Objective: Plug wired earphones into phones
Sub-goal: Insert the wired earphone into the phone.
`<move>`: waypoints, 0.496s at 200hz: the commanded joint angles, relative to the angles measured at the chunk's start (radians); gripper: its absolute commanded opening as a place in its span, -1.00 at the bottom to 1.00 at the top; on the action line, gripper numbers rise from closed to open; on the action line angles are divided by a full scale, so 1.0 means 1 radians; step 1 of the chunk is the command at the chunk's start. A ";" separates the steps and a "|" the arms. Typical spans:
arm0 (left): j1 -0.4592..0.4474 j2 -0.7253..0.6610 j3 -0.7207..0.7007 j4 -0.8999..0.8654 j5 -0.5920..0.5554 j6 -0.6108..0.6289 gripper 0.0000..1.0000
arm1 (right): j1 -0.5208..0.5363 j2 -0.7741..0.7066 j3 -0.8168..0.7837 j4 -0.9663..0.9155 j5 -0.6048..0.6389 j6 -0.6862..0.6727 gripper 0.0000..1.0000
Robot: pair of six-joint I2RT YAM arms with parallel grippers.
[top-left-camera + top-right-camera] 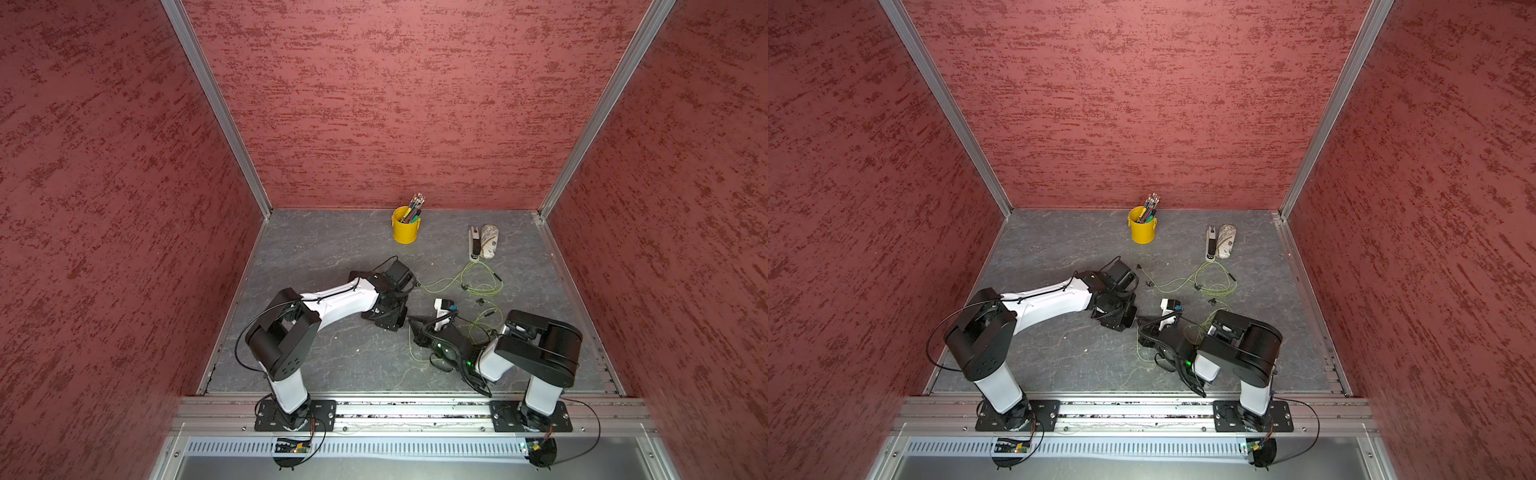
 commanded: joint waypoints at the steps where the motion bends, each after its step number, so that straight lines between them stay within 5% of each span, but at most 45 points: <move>1: -0.016 -0.046 0.007 0.072 0.061 -0.001 0.46 | 0.012 -0.006 0.049 -0.002 -0.063 -0.014 -1.00; 99: -0.023 -0.038 0.007 0.060 0.047 0.002 0.45 | 0.012 -0.036 0.047 0.029 -0.069 0.015 -1.00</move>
